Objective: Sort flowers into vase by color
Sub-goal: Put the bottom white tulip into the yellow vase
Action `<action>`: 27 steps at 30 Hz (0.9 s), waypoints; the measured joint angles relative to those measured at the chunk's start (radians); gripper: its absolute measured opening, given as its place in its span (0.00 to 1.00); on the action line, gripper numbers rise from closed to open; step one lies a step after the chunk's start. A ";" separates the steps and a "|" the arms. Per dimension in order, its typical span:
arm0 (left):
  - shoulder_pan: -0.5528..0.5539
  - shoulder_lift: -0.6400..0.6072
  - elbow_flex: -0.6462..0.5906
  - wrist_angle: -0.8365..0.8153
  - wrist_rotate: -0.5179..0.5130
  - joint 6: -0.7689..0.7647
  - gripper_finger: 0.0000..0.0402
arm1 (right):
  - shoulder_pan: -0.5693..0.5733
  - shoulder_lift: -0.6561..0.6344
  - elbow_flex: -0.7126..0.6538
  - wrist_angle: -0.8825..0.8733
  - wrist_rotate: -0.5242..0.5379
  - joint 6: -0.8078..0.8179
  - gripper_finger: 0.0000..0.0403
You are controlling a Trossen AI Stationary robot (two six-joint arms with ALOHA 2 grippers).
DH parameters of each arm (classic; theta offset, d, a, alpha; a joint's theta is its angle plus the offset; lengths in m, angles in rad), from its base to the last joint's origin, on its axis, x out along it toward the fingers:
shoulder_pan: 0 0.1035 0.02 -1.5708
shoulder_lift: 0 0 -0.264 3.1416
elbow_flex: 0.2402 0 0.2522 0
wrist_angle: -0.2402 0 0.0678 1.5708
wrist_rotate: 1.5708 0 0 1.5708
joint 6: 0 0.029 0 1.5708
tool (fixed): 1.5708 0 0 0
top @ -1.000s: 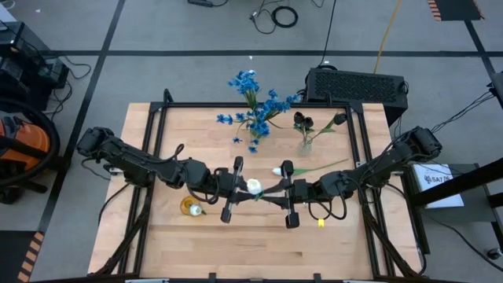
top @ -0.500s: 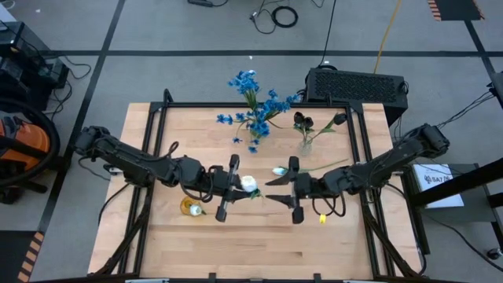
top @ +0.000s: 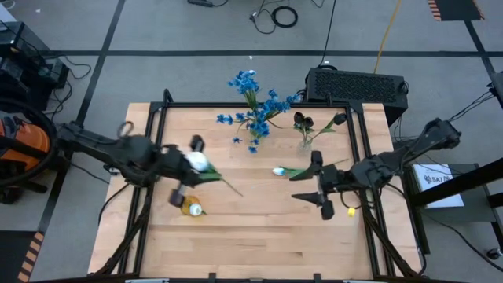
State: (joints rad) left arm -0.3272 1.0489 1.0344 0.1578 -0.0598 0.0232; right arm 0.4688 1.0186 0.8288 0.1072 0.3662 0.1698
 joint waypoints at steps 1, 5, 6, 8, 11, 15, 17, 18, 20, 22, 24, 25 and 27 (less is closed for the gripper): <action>-0.007 -0.032 0.000 -0.039 0.000 -0.010 0.04 | 0.007 -0.010 0.000 -0.019 -0.001 0.005 0.54; -0.054 -0.144 0.000 -0.143 0.003 -0.019 0.04 | 0.030 -0.027 0.000 -0.066 -0.001 0.010 0.54; -0.070 -0.167 0.000 -0.167 0.003 -0.033 0.04 | 0.032 -0.026 0.000 -0.070 -0.001 0.010 0.54; -0.101 -0.217 0.000 -0.216 0.002 -0.058 0.04 | 0.031 -0.024 0.000 -0.073 -0.002 0.010 0.54; -0.157 -0.284 0.000 -0.323 -0.001 -0.071 0.04 | 0.030 -0.016 0.000 -0.072 0.003 0.010 0.54; -0.223 -0.355 0.000 -0.428 -0.050 -0.109 0.04 | 0.028 -0.009 0.000 -0.069 0.003 0.011 0.54; -0.249 -0.397 0.000 -0.450 -0.102 -0.111 0.04 | 0.028 -0.009 0.000 -0.068 0.003 0.025 0.54; -0.258 -0.417 0.000 -0.450 -0.131 -0.099 0.04 | 0.028 -0.009 0.000 -0.067 0.003 0.026 0.54; -0.269 -0.452 0.000 -0.451 -0.173 -0.069 0.04 | 0.028 -0.009 0.000 -0.068 0.003 0.028 0.54; -0.271 -0.479 0.002 -0.451 -0.188 -0.046 0.04 | 0.028 -0.009 0.000 -0.067 0.003 0.028 0.54; -0.271 -0.499 0.002 -0.480 -0.189 -0.040 0.04 | 0.028 -0.009 0.000 -0.068 0.004 0.028 0.54; -0.271 -0.508 0.002 -0.502 -0.189 -0.042 0.04 | 0.028 -0.009 0.000 -0.069 0.004 0.028 0.54; -0.271 -0.524 -0.007 -0.537 -0.189 -0.061 0.04 | 0.028 -0.009 0.000 -0.075 0.004 0.028 0.54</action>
State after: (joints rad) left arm -0.5983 0.5247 1.0271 -0.3793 -0.2491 -0.0383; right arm 0.4965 1.0100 0.8288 0.0322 0.3698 0.1978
